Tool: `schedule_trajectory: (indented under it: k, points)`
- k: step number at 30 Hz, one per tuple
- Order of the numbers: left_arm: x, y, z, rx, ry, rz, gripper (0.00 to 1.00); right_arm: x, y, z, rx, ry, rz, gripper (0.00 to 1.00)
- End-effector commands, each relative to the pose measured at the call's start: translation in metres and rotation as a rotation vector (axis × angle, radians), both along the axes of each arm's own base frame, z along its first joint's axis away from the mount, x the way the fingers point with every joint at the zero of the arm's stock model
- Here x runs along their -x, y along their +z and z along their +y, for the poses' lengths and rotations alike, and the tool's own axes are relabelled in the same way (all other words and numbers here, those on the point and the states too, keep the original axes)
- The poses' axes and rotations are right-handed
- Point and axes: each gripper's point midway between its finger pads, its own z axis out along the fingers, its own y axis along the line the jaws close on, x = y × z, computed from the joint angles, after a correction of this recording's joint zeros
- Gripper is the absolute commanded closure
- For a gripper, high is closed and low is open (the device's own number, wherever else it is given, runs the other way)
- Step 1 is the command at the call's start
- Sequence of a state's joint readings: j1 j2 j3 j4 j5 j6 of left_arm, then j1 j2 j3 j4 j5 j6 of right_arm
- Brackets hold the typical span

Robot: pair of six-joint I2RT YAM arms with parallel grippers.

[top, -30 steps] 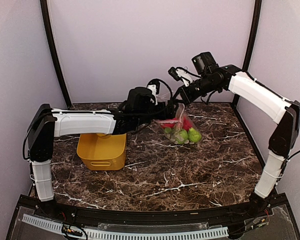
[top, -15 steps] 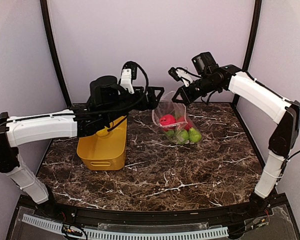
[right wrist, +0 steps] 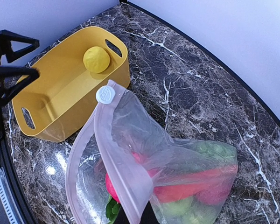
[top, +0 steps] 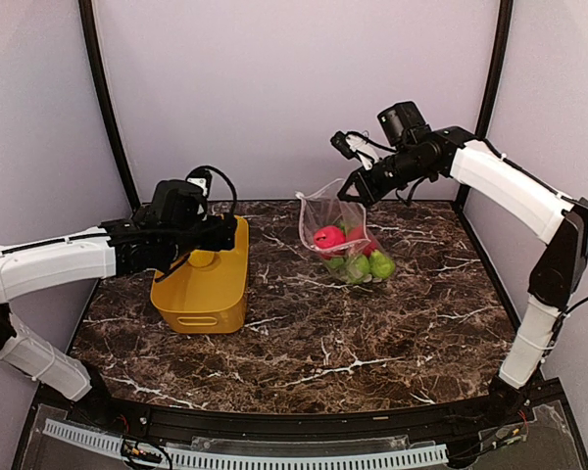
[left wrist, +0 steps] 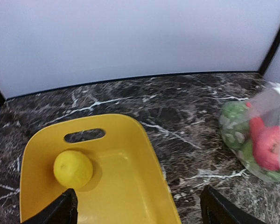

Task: Place the food in the zip-top bag and seal the zipper
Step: Pick up the fake fruit from the bin.

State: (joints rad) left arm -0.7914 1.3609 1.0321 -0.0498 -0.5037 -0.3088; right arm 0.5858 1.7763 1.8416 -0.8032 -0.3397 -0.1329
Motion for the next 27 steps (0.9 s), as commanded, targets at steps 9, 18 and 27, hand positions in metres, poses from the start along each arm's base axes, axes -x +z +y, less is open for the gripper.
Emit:
schedule_trajectory:
  k: [9, 18, 27]
  points:
    - [-0.027, -0.101, 0.077, 0.039, 0.19, 0.413, 0.19, 0.013, 0.017, 0.002, -0.038, 0.039, -0.035, 1.0]
    - [-0.048, -0.139, 0.08, -0.066, 0.204, 0.506, 0.22, 0.016, 0.016, 0.0, -0.038, 0.043, -0.041, 1.0]
    - [-0.081, -0.143, 0.092, -0.086, 0.289, 0.458, 0.11, 0.016, 0.013, 0.004, -0.044, 0.056, -0.024, 1.0]
